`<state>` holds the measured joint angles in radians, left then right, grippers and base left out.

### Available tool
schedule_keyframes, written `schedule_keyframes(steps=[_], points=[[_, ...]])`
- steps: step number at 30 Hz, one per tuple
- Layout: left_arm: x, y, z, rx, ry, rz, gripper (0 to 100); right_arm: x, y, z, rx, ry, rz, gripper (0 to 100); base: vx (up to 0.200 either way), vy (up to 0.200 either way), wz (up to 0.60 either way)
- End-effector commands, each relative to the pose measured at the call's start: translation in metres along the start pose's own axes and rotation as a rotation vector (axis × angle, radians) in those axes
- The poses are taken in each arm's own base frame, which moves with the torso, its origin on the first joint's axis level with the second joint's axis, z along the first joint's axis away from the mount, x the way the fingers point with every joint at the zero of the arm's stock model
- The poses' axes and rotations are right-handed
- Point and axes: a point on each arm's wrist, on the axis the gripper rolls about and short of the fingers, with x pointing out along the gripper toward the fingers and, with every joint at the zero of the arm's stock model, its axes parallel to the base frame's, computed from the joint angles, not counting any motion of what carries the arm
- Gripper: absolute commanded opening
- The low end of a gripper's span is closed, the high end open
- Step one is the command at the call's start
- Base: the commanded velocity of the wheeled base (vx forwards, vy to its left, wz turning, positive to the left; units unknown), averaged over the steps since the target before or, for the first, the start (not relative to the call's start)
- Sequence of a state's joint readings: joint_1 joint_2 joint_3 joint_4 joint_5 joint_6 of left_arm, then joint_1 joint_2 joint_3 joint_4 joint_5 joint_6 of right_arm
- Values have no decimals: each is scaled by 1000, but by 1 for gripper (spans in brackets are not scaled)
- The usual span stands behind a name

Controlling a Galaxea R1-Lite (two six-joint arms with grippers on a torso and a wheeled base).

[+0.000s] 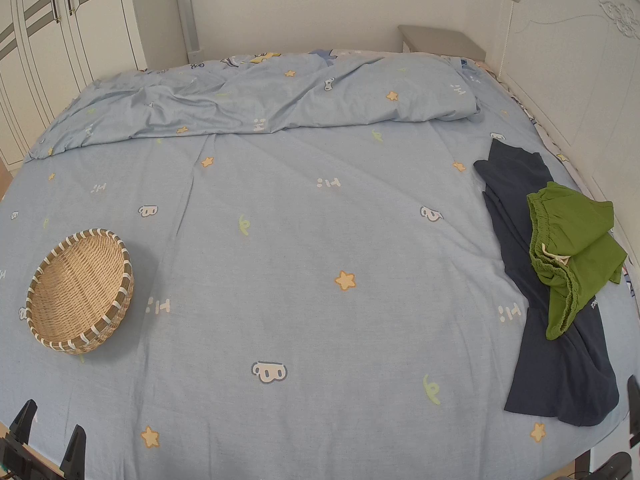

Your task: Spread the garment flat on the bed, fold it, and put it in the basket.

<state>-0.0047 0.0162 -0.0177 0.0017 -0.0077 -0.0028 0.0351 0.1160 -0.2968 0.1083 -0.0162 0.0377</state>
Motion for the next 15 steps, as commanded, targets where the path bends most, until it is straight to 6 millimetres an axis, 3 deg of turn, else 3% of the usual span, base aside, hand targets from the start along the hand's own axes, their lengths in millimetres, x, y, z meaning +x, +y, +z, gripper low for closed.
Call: schedule_keyframes(steps=[1, 2, 3, 8, 12, 15], points=[[1, 0, -5, 0, 12, 0, 100, 133, 5, 75, -156, 531, -65, 100, 0, 0, 0], [1, 0, -5, 0, 12, 0, 100, 137, 6, 75, -159, 538, -64, 100, 0, 0, 0], [1, 0, -5, 0, 12, 0, 100, 156, 6, 75, -171, 572, -66, 100, 0, 0, 0], [1, 0, -5, 0, 12, 0, 100, 182, 7, 76, -192, 610, -100, 100, 0, 0, 0], [1, 0, -5, 0, 12, 0, 100, 233, 10, 79, -230, 662, -169, 100, 0, 0, 0], [1, 0, -5, 0, 12, 0, 100, 250, 16, 89, -229, 633, -153, 100, 0, 0, 0]])
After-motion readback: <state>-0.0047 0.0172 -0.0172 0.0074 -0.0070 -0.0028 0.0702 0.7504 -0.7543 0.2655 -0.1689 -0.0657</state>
